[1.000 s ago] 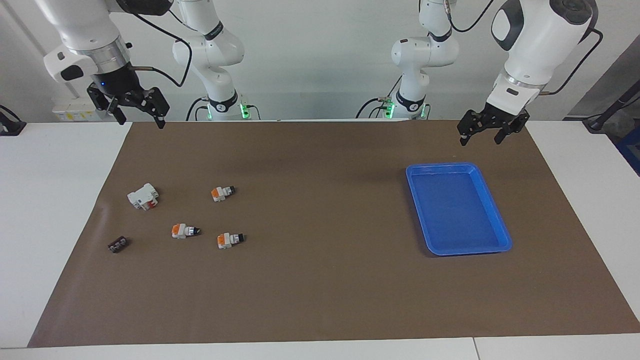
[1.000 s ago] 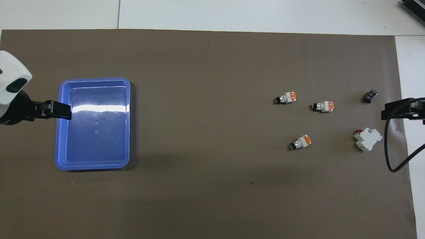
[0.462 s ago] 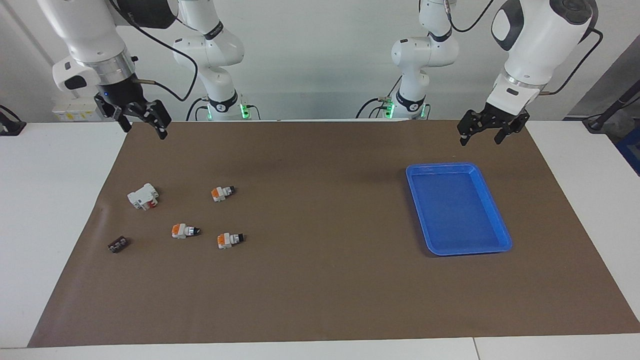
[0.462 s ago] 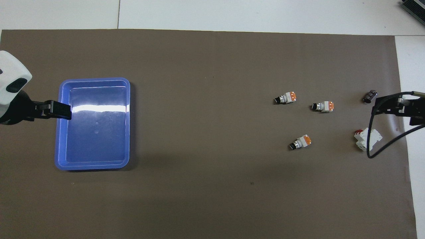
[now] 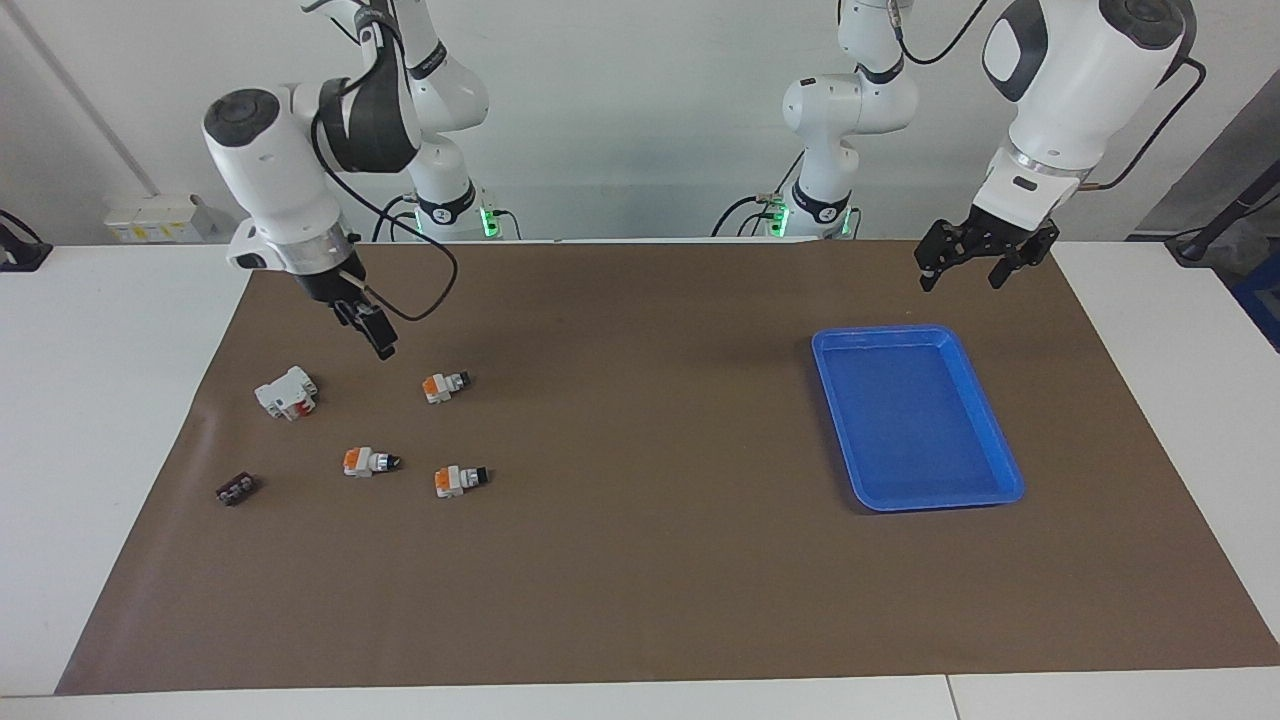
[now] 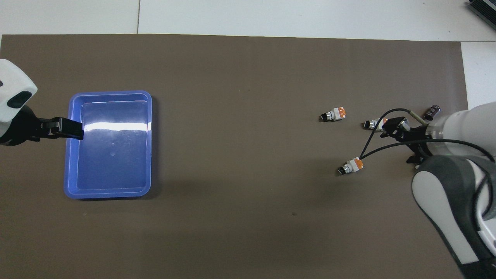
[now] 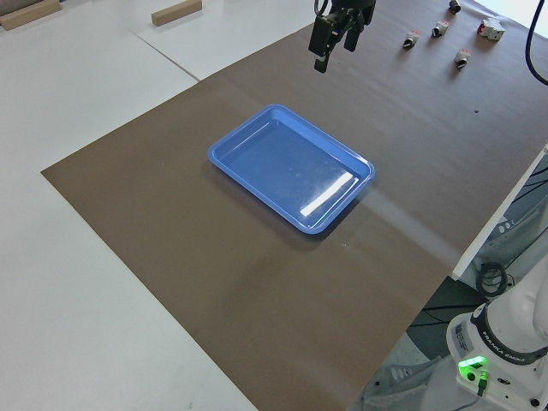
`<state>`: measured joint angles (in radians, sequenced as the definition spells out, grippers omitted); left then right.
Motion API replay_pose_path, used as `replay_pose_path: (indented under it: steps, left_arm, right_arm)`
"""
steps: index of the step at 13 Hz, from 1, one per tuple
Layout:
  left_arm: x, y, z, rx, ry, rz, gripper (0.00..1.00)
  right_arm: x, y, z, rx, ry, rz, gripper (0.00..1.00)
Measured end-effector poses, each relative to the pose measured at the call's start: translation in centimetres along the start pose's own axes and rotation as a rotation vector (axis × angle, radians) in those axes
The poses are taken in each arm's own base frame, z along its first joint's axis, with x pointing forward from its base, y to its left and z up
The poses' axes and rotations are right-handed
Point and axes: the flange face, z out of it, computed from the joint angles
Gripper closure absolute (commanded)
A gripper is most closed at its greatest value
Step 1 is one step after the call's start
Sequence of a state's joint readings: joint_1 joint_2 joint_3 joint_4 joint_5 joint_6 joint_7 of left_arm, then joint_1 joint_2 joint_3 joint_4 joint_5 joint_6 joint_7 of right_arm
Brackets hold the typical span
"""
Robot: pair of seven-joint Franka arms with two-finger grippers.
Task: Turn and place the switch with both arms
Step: 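Grasp the white-orange switch with the right gripper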
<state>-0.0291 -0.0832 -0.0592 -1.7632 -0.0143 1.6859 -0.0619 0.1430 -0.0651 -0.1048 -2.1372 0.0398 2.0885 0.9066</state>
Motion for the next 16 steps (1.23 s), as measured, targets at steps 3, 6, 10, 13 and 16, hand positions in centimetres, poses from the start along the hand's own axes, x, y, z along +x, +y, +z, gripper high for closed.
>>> replay_pose_path:
  steps: [3, 6, 10, 13, 16]
  left_arm:
    - [0.0, 0.0, 0.0, 0.0, 0.0, 0.0, 0.0]
    - [0.0, 0.0, 0.0, 0.0, 0.0, 0.0, 0.0]
    - [0.0, 0.0, 0.0, 0.0, 0.0, 0.0, 0.0]
    - [0.0, 0.0, 0.0, 0.0, 0.0, 0.0, 0.0]
    - [0.0, 0.0, 0.0, 0.0, 0.0, 0.0, 0.0]
  right_arm:
    - [-1.3, -2.0, 6.9, 0.025, -0.074, 0.189, 0.0]
    - [-1.7, -0.9, 11.4, -0.005, -0.097, 0.23, 0.0]
    - [-2.6, 1.1, 13.9, -0.046, -0.115, 0.24, 0.0]
    - [-2.7, 2.4, 15.3, -0.036, -0.102, 0.24, 0.02]
    - [-2.8, 3.0, 16.0, -0.029, -0.092, 0.244, 0.98]
